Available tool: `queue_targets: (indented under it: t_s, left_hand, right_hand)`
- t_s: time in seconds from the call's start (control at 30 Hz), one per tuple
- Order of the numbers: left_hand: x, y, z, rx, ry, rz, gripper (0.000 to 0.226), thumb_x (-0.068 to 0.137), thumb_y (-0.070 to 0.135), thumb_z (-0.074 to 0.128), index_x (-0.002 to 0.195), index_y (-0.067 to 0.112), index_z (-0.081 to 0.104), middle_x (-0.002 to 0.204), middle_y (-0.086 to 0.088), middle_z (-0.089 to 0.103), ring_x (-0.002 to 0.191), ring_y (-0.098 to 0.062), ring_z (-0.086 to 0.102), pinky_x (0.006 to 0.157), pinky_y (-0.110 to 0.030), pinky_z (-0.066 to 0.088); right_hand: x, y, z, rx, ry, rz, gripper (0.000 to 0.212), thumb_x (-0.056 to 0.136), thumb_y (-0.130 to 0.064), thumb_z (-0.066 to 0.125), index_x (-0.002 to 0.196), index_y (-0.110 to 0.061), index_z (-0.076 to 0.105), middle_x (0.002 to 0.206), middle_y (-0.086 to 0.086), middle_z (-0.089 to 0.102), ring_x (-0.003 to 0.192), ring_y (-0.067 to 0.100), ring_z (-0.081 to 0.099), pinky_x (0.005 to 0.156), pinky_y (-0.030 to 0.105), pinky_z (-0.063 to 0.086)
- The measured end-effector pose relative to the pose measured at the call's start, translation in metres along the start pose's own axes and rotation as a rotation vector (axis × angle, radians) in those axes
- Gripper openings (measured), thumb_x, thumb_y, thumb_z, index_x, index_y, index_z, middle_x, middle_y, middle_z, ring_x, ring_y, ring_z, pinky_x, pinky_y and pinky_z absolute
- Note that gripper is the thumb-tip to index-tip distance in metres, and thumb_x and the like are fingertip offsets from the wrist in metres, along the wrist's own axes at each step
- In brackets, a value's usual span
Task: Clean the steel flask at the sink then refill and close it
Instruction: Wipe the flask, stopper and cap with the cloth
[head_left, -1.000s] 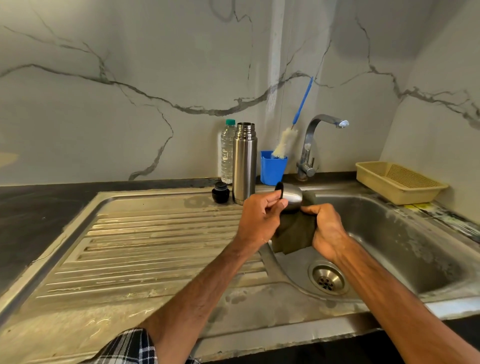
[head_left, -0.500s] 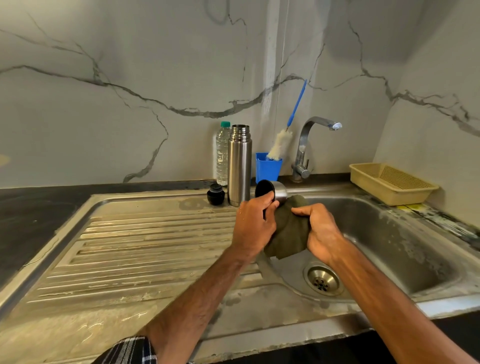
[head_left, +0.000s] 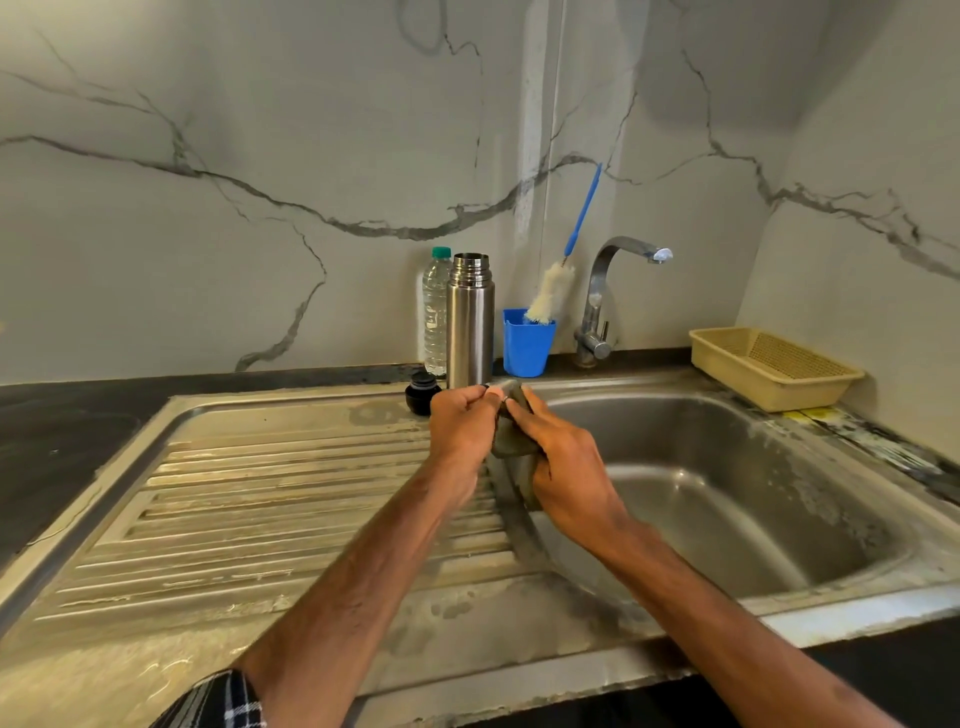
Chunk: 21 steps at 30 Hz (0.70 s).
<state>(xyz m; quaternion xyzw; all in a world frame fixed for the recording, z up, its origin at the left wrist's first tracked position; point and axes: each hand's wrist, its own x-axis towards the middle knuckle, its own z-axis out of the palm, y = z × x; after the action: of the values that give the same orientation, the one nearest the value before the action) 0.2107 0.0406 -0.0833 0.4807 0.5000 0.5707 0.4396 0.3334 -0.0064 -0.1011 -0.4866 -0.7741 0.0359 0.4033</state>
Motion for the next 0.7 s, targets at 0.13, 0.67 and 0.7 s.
queue_targets:
  t_s: [0.13, 0.67, 0.7]
  left_hand:
    - [-0.014, 0.006, 0.008, -0.081, -0.118, -0.08, 0.025, 0.101, 0.015, 0.062, 0.081, 0.013, 0.077, 0.092, -0.016, 0.077, 0.087, -0.021, 0.074, 0.08, -0.037, 0.063]
    - [-0.018, 0.011, 0.002, 0.101, -0.258, 0.033, 0.022, 0.101, 0.008, 0.059, 0.088, 0.008, 0.077, 0.097, -0.024, 0.075, 0.098, -0.036, 0.073, 0.086, -0.046, 0.062]
    - [-0.017, 0.011, 0.001, 0.11, -0.279, 0.045, 0.022, 0.101, 0.009, 0.06, 0.087, 0.012, 0.076, 0.099, -0.025, 0.074, 0.099, -0.038, 0.072, 0.087, -0.048, 0.061]
  right_hand:
    - [0.008, 0.014, -0.005, -0.045, 0.074, 0.028, 0.071, 0.081, 0.026, 0.046, 0.145, -0.005, 0.049, 0.152, 0.018, 0.045, 0.144, 0.028, 0.039, 0.119, 0.046, 0.034]
    - [0.005, 0.017, -0.028, 0.041, 0.086, -0.05, 0.061, 0.083, 0.013, 0.042, 0.133, -0.013, 0.064, 0.134, -0.005, 0.059, 0.127, -0.002, 0.049, 0.111, 0.01, 0.032]
    - [0.007, 0.019, -0.03, 0.08, 0.101, -0.013, 0.061, 0.082, 0.01, 0.04, 0.131, -0.015, 0.066, 0.131, -0.006, 0.062, 0.123, -0.004, 0.052, 0.11, 0.013, 0.037]
